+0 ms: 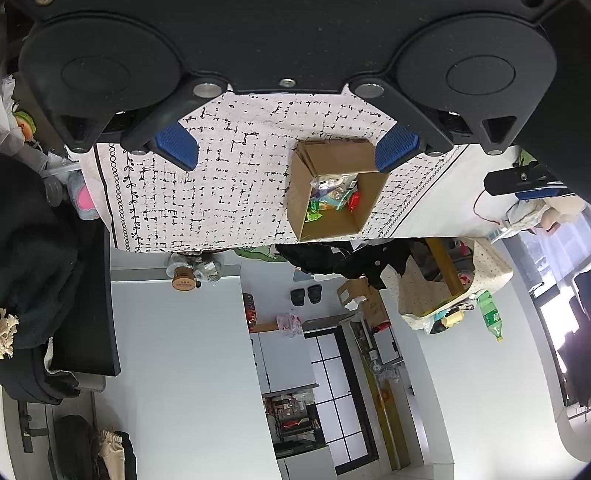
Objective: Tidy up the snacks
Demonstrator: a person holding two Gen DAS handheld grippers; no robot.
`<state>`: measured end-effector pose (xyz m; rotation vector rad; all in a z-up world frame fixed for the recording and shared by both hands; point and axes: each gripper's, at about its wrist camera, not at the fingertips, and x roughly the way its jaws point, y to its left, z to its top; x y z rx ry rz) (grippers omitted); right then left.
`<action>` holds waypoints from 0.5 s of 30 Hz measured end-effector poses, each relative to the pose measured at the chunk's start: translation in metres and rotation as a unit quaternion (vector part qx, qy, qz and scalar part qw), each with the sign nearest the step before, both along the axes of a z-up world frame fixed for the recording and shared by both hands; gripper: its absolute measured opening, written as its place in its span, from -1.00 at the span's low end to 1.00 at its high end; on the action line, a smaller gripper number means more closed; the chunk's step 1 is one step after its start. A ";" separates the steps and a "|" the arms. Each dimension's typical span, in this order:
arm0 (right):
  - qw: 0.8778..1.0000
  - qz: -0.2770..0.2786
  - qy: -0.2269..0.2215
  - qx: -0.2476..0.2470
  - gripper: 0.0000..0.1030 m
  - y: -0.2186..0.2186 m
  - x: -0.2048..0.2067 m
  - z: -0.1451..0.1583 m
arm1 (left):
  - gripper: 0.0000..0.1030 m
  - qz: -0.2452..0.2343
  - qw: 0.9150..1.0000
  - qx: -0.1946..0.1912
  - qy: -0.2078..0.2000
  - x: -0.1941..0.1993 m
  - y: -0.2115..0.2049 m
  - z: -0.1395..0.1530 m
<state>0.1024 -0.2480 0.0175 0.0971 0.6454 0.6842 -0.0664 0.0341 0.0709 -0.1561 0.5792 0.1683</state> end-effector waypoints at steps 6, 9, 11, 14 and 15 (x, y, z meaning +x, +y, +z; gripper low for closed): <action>1.000 0.000 0.002 0.001 1.00 0.000 0.001 0.000 | 1.00 0.003 1.000 0.001 0.000 -0.002 0.000 0.001; 1.000 -0.001 0.002 0.000 1.00 0.000 0.001 0.000 | 1.00 0.003 1.000 0.001 0.000 -0.002 0.000 0.002; 1.000 0.000 0.002 0.000 1.00 0.000 0.001 0.000 | 1.00 0.004 1.000 0.001 0.000 -0.003 -0.001 0.002; 1.000 0.000 0.002 0.000 1.00 0.000 0.001 0.000 | 1.00 0.004 1.000 0.001 0.000 -0.003 -0.001 0.002; 1.000 0.000 0.002 0.000 1.00 0.000 0.001 0.000 | 1.00 0.004 1.000 0.001 0.000 -0.003 -0.001 0.002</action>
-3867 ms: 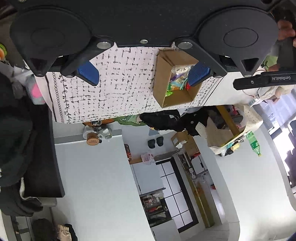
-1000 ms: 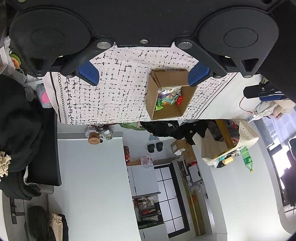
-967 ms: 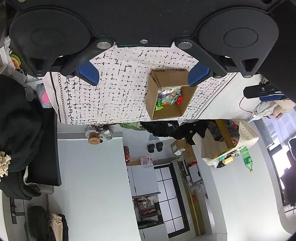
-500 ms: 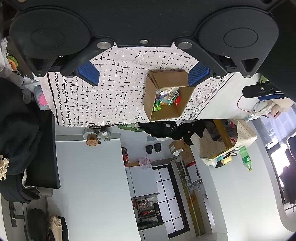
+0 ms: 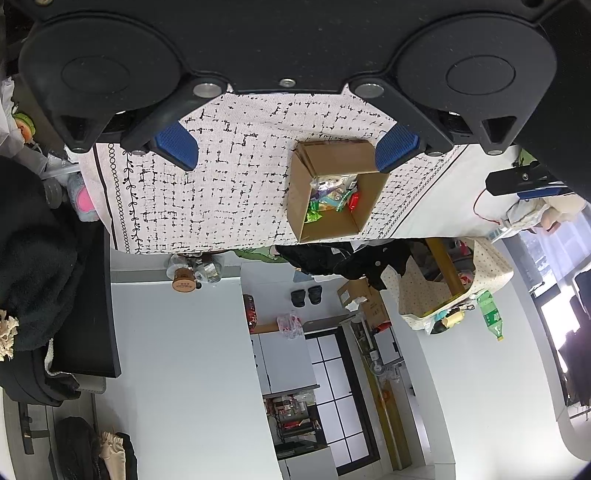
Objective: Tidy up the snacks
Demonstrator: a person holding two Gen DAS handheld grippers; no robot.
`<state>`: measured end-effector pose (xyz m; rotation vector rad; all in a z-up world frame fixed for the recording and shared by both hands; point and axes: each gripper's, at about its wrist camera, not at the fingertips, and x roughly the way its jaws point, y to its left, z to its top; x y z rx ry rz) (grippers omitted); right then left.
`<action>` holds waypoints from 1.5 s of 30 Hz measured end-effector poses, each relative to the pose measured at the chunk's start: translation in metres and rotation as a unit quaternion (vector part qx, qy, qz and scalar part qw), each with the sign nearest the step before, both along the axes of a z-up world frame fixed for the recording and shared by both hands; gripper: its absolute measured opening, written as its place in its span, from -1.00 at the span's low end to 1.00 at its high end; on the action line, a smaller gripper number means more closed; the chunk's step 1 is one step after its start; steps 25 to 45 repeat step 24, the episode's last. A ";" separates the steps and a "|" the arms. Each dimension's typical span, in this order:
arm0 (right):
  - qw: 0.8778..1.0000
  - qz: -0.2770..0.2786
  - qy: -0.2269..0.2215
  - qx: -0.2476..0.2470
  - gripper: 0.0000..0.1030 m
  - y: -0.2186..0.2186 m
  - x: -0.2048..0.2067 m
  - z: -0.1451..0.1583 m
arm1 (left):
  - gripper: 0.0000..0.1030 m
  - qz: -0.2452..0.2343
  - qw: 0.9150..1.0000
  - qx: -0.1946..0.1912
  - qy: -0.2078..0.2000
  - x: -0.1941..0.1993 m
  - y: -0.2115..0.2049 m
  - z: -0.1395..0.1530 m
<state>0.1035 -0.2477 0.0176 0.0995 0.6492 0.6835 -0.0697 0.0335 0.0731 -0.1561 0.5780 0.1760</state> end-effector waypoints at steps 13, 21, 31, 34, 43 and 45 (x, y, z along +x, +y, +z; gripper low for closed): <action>1.000 -0.001 0.001 0.000 1.00 -0.002 0.001 -0.004 | 1.00 0.000 1.000 -0.001 -0.002 -0.001 0.000 0.002; 1.000 -0.001 0.004 0.003 1.00 -0.002 0.000 -0.003 | 1.00 -0.003 1.000 -0.003 -0.001 0.002 -0.001 0.002; 1.000 0.002 0.004 0.003 1.00 -0.002 0.000 -0.003 | 1.00 -0.005 1.000 -0.004 -0.001 0.003 -0.001 0.001; 1.000 0.002 0.004 0.003 1.00 -0.002 0.000 -0.003 | 1.00 -0.005 1.000 -0.004 -0.001 0.003 -0.001 0.001; 1.000 0.002 0.004 0.003 1.00 -0.002 0.000 -0.003 | 1.00 -0.005 1.000 -0.004 -0.001 0.003 -0.001 0.001; 1.000 0.002 0.004 0.003 1.00 -0.002 0.000 -0.003 | 1.00 -0.005 1.000 -0.004 -0.001 0.003 -0.001 0.001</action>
